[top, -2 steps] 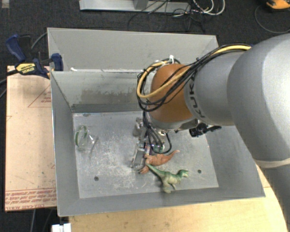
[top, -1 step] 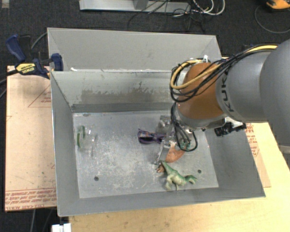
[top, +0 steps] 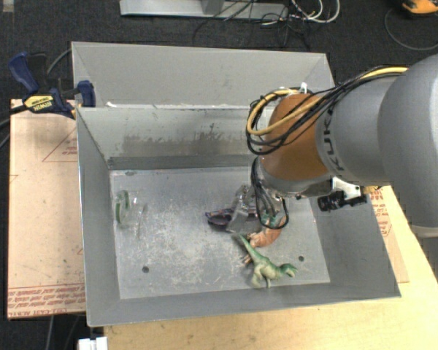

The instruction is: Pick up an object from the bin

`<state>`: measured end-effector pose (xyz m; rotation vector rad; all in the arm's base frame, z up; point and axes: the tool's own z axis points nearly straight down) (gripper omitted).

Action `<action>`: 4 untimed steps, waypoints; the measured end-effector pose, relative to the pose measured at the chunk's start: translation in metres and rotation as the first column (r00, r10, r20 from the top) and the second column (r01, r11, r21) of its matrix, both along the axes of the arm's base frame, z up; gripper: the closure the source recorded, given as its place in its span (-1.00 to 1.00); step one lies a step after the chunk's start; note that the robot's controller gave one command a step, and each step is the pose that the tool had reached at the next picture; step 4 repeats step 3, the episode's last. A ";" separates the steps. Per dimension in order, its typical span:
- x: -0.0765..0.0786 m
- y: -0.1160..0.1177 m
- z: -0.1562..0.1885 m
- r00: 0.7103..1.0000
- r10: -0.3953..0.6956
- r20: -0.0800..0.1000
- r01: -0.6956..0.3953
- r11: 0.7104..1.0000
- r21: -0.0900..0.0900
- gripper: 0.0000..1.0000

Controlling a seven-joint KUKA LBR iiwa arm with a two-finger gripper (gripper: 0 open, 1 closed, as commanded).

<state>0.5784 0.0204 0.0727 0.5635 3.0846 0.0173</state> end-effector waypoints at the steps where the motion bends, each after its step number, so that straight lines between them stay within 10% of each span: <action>1: 0.000 0.000 0.000 1.000 -0.001 0.000 0.001 1.000 0.000 1.00; 3: 0.000 -0.005 0.131 1.000 -0.007 0.005 0.007 1.000 0.000 1.00; 4: 0.000 -0.005 0.131 1.000 -0.007 0.005 0.007 1.000 0.000 1.00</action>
Offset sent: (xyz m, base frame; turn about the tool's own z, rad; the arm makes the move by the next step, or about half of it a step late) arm -0.0074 -0.0089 0.1751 0.0224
